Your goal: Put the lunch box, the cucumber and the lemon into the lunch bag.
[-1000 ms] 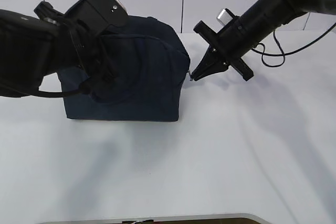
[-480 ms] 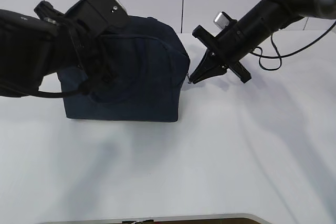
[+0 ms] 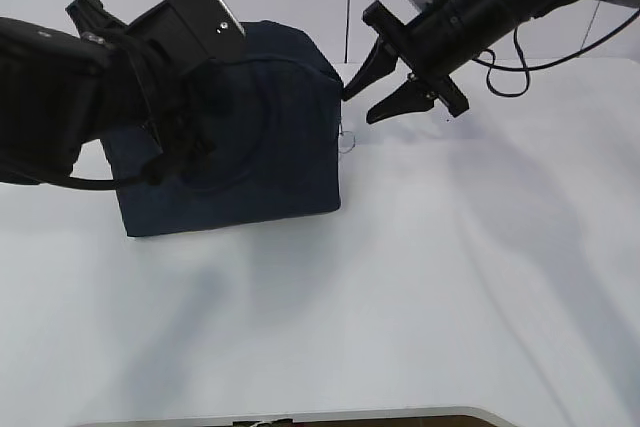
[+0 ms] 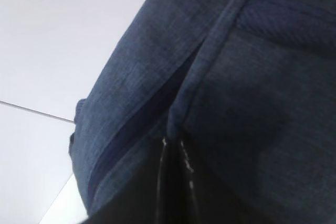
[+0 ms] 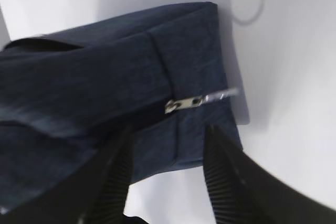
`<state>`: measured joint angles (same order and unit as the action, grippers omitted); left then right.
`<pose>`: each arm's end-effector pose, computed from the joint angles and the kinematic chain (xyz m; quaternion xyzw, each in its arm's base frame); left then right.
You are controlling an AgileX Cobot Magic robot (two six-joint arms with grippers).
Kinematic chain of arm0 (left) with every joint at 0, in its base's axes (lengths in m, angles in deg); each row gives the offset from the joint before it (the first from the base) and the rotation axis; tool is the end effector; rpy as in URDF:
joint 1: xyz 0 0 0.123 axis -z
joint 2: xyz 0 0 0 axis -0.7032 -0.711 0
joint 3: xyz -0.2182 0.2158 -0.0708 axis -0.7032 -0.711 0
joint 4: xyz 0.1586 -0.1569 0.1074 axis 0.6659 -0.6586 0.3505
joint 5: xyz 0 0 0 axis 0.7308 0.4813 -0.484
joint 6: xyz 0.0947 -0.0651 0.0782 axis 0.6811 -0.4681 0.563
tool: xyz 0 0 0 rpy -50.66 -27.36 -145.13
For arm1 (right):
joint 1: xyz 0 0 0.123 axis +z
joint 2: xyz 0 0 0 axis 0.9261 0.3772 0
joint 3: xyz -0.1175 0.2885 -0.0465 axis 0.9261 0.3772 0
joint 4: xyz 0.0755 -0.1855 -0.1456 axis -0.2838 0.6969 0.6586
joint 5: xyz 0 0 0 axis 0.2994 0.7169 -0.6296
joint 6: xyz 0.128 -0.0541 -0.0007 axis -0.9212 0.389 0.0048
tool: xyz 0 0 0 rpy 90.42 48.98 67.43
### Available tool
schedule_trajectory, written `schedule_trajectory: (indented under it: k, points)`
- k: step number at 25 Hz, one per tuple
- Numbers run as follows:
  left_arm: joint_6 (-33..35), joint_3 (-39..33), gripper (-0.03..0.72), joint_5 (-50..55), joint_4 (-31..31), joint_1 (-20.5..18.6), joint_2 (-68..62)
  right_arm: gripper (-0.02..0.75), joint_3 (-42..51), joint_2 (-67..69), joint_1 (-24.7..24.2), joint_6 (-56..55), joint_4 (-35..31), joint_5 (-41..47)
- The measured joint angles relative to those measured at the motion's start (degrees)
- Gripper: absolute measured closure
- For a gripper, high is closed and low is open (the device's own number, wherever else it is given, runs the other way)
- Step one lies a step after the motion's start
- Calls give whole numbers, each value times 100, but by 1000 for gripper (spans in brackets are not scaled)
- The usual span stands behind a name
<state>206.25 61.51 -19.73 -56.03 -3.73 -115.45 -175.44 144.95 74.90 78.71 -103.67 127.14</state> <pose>0.3422 -0.1886 0.2550 0.3697 0.7572 0.2323 0.4858 0.4904 0.1565 0.2196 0.0611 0.9183 0.3879 0.0498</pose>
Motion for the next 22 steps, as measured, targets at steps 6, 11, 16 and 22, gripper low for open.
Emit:
schedule_trajectory:
  k: [6, 11, 16, 22]
  points:
    - [9, 0, 699, -9, 0, 0, 9, 338, -473, 0, 0, 0, -59, 12]
    - [13, 0, 697, -9, 0, 0, 9, 333, -575, -20, 0, 0, -59, 22]
    - [22, 0, 655, -9, 0, 0, 32, 331, -575, -223, 0, 0, 244, 35]
    - [27, 0, 365, -46, -106, 0, 229, 330, -575, -405, 0, 0, 659, 48]
